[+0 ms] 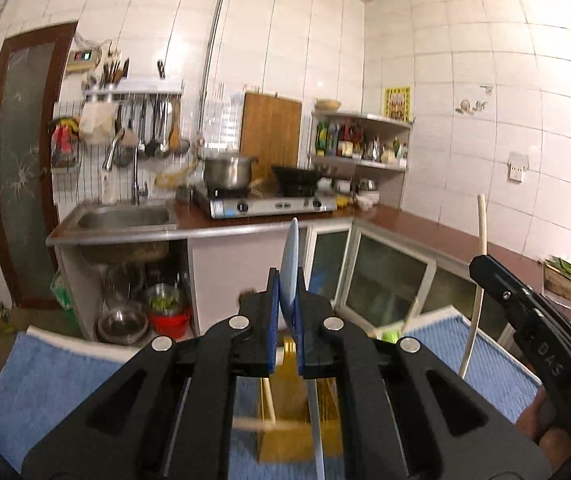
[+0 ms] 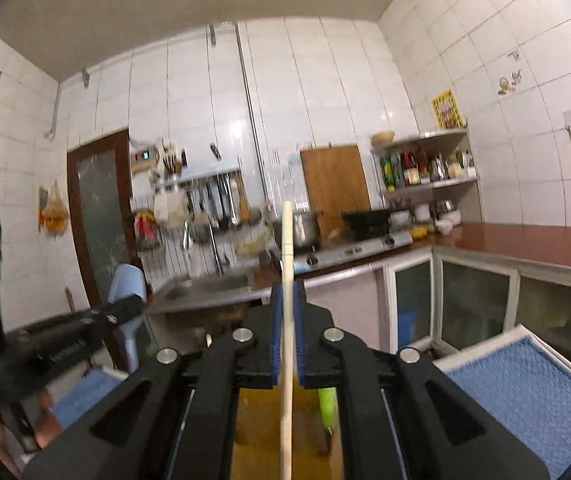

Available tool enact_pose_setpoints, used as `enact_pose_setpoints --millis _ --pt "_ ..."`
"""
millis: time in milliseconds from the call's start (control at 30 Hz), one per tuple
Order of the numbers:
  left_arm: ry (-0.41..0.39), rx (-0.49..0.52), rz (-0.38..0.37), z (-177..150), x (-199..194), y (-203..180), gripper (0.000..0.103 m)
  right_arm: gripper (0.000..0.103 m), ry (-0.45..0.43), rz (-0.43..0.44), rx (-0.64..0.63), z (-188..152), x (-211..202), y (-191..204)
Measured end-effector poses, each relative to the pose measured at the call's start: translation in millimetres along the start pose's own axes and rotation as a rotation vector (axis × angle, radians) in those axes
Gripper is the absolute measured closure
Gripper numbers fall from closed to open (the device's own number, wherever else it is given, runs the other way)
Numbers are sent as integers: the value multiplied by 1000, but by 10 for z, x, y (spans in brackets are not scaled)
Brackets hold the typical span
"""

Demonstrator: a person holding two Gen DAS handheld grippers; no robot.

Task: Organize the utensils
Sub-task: 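Carry the white spoon and the chopstick upright over the yellow caddy with both tools, then lower the spoon and chopstick into the caddy and open both tools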

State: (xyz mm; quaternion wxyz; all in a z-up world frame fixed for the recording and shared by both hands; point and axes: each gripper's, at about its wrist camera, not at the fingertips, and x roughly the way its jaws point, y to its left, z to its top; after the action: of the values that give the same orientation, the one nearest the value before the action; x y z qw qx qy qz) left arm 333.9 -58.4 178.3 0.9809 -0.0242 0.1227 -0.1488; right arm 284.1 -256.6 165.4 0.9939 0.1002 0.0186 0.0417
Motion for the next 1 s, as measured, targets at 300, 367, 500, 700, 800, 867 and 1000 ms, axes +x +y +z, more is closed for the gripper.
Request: enact_pose_setpoints --millis 300,367,500,700,800,867,1000 --pt "-59 -26 44 -64 597 57 98 97 -148 -41 -29 -40 360 11" --pt "-55 -32 28 -143 713 52 98 97 -140 -62 -23 -141 413 -18" --pt "-57 -8 30 -310 832 -1 98 97 -131 -91 -3 -290 510 -117" --pt "-31 37 54 -547 917 -23 98 97 -112 -101 -40 -518 562 -98" --pt "-21 39 61 -630 907 -2 98 97 -101 -111 -66 -629 547 -96" --pt "-12 39 59 -676 902 -5 98 97 -92 -112 -79 -684 531 -101" --pt "-5 53 73 -775 852 -22 98 97 -52 -108 -98 -802 516 -135"
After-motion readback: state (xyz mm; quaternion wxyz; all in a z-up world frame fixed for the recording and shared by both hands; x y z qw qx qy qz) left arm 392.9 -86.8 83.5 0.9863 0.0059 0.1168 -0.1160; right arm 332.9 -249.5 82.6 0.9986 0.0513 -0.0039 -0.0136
